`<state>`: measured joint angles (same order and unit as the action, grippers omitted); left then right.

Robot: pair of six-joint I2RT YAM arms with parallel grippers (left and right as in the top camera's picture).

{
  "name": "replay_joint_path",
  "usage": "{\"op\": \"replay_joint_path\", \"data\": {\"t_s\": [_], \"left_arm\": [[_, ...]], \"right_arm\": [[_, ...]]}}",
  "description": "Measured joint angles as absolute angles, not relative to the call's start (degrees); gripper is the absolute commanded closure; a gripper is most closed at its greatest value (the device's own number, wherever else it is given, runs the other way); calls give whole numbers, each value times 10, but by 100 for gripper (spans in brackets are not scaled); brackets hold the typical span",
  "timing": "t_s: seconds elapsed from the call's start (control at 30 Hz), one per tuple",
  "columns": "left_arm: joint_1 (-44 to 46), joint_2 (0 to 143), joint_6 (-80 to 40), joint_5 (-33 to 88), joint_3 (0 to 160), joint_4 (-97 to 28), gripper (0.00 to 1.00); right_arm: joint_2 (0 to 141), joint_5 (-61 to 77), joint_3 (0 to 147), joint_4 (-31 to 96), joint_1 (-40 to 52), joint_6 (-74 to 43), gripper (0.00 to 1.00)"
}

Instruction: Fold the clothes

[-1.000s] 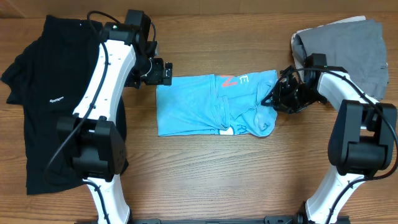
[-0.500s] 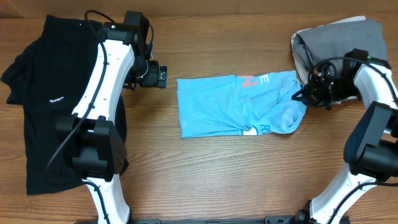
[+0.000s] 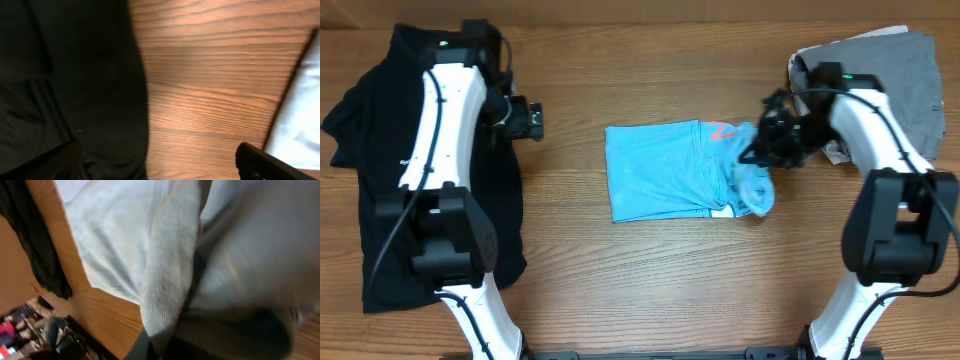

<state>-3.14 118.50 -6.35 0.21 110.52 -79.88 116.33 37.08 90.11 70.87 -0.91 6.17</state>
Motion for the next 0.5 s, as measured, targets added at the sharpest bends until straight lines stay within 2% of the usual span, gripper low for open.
{"op": "replay_joint_path", "data": {"t_s": [0.5], "left_arm": [[-59,1185,-55,1,1105,-784,0]], "right_arm": [[1162,368,901,580,187,-50,96]]}}
